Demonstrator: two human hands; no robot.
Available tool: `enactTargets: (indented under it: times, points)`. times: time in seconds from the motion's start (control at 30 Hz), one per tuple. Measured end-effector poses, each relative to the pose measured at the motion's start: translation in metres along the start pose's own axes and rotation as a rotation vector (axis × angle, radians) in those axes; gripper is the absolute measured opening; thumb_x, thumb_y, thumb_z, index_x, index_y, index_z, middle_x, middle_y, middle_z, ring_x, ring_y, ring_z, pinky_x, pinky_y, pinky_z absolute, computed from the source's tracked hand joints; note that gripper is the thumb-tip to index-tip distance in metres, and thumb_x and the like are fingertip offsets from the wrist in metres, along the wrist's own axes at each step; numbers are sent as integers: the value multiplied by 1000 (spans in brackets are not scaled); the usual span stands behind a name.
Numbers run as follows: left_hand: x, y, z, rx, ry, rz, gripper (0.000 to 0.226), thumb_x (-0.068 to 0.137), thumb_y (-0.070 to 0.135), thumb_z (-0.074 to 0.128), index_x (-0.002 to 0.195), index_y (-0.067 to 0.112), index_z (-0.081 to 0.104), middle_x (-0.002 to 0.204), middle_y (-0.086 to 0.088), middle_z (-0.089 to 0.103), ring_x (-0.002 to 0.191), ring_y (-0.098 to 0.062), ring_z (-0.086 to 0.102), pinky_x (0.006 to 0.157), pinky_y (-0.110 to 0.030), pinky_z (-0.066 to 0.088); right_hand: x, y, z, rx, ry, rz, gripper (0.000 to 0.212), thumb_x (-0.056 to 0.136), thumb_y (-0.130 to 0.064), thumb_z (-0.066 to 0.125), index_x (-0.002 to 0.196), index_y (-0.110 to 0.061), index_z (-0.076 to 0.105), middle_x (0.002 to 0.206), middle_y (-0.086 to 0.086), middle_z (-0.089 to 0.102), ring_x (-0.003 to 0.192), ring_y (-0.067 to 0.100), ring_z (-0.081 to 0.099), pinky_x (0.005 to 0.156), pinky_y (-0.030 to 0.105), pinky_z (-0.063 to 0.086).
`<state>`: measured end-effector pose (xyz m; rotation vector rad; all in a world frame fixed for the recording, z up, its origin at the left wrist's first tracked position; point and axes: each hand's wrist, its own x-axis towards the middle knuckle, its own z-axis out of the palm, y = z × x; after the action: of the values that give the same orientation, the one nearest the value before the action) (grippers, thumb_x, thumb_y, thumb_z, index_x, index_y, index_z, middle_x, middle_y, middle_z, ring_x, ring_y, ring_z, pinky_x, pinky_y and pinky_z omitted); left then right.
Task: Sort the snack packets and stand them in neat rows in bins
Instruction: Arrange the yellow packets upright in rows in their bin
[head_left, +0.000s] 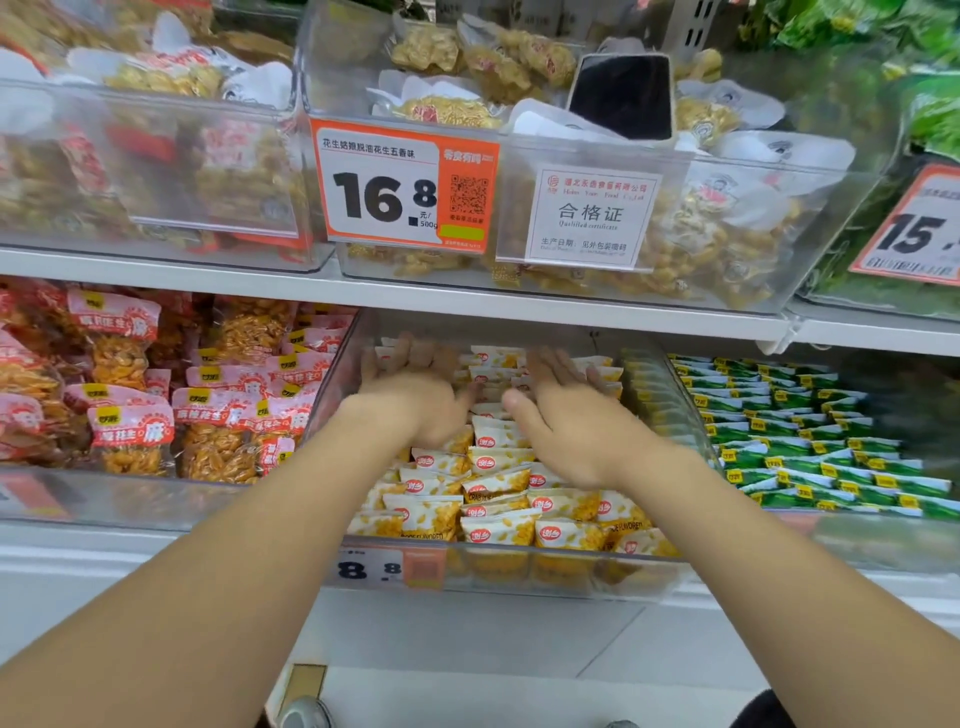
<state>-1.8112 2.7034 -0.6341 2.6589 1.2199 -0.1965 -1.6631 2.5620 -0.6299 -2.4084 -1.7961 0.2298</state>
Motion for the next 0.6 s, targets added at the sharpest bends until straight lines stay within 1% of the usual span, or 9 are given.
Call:
enactTargets:
  times: [0.1, 0.23, 0.3, 0.4, 0.47, 0.5, 0.53, 0.57, 0.6]
  points:
    - [-36, -6, -5, 3, -120, 92, 71, 110, 53, 22, 165, 31, -17, 172, 6, -26, 158, -27, -25, 127, -60, -11, -32, -11, 3, 34, -172, -151, 90, 101, -71, 13, 167, -15, -11, 175, 4, -17, 159, 18, -22, 131, 44, -8]
    - [-68, -14, 13, 115, -421, 156, 87, 95, 83, 12, 157, 40, -32, 162, 16, -40, 155, -24, -32, 127, -60, -10, -32, -11, 22, -34, -320, -221, 97, 94, -80, 10, 164, -20, -21, 171, -1, -30, 153, 17, -35, 129, 42, -15]
    - [-70, -15, 17, 145, -429, 159, 91, 90, 86, 9, 156, 40, -33, 161, 16, -41, 154, -25, -33, 126, -61, -11, -26, -8, 27, -38, -316, -225, 98, 93, -81, 10, 164, -21, -21, 171, -1, -30, 154, 16, -35, 129, 43, -15]
    - [-72, -14, 15, 104, -389, 179, 89, 93, 82, 13, 159, 39, -28, 165, 14, -37, 156, -26, -31, 126, -62, -10, -25, -7, 28, -11, -285, -225, 97, 94, -80, 15, 166, -22, -16, 173, -2, -24, 157, 16, -29, 129, 43, -12]
    - [-76, -15, 11, 11, -318, 200, 91, 94, 81, 22, 165, 36, -15, 171, 10, -25, 159, -27, -22, 127, -62, -6, -28, -8, 20, 103, -208, -228, 88, 102, -71, 29, 169, -22, 2, 177, 0, -4, 162, 18, -9, 132, 42, 0]
    - [-79, -16, 7, -51, -263, 219, 95, 92, 82, 27, 168, 32, -1, 175, 6, -10, 162, -28, -10, 129, -61, 3, -31, -8, 14, 160, -142, -240, 81, 104, -66, 37, 168, -21, 17, 175, 2, 15, 162, 19, 9, 131, 40, 13]
    - [-84, -15, 0, -119, -191, 245, 98, 87, 84, 31, 166, 29, 19, 175, -1, 13, 161, -29, 9, 128, -57, 17, -37, -9, 5, 192, -65, -262, 72, 104, -63, 45, 163, -22, 34, 168, 2, 37, 156, 19, 30, 126, 37, 27]
    - [-88, -17, -6, -162, -103, 280, 93, 81, 87, 37, 155, 31, 42, 162, -2, 40, 152, -26, 31, 122, -51, 33, -44, -9, -4, 205, 4, -287, 60, 103, -60, 52, 152, -25, 52, 152, -2, 58, 141, 15, 51, 117, 35, 41]
    - [-94, -18, -10, -184, -13, 331, 78, 78, 89, 45, 134, 36, 60, 138, 5, 58, 134, -18, 49, 110, -43, 45, -53, -9, -13, 223, 45, -304, 46, 100, -60, 59, 133, -29, 68, 128, -8, 72, 120, 10, 64, 103, 34, 51]
